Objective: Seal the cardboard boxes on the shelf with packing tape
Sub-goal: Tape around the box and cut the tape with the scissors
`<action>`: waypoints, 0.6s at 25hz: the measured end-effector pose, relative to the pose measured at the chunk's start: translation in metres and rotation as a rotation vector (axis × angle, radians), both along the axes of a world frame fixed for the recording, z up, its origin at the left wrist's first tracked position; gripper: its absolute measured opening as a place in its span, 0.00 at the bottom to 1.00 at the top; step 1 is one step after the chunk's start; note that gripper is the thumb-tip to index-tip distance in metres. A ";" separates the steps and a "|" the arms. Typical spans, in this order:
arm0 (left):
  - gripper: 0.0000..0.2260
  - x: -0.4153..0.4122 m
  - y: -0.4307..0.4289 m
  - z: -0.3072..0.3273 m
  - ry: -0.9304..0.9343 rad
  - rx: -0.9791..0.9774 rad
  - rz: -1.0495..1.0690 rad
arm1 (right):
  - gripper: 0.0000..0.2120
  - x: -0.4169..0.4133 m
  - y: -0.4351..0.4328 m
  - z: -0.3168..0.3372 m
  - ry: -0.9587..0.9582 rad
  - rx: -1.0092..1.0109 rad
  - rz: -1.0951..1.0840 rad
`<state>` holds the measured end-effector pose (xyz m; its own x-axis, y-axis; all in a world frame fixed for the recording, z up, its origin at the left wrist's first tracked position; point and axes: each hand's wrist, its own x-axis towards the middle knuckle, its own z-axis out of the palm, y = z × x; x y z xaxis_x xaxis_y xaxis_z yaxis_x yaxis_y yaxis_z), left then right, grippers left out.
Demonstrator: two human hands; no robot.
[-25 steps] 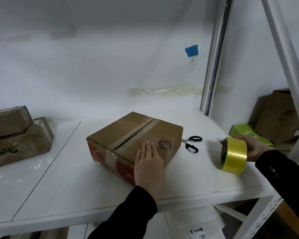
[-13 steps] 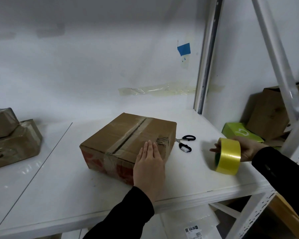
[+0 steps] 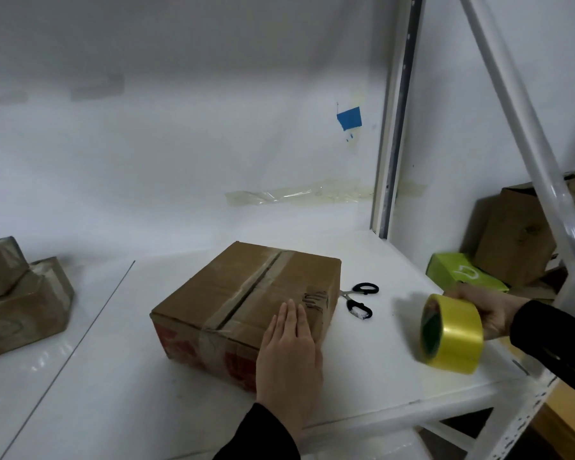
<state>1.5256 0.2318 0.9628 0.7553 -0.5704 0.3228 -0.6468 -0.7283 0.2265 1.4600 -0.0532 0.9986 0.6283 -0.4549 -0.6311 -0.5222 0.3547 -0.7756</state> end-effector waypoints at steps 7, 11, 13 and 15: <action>0.26 0.002 0.000 0.001 -0.056 -0.013 0.020 | 0.25 -0.004 0.013 0.015 0.059 0.014 0.099; 0.26 0.003 0.000 0.000 -0.058 0.034 -0.007 | 0.31 0.002 0.014 0.017 0.021 0.007 0.081; 0.24 0.004 0.001 0.000 -0.050 0.035 0.004 | 0.29 0.004 0.017 0.017 0.021 -0.023 0.173; 0.25 0.003 0.002 0.004 -0.029 0.008 0.016 | 0.19 0.005 0.024 0.020 -0.018 -0.079 0.259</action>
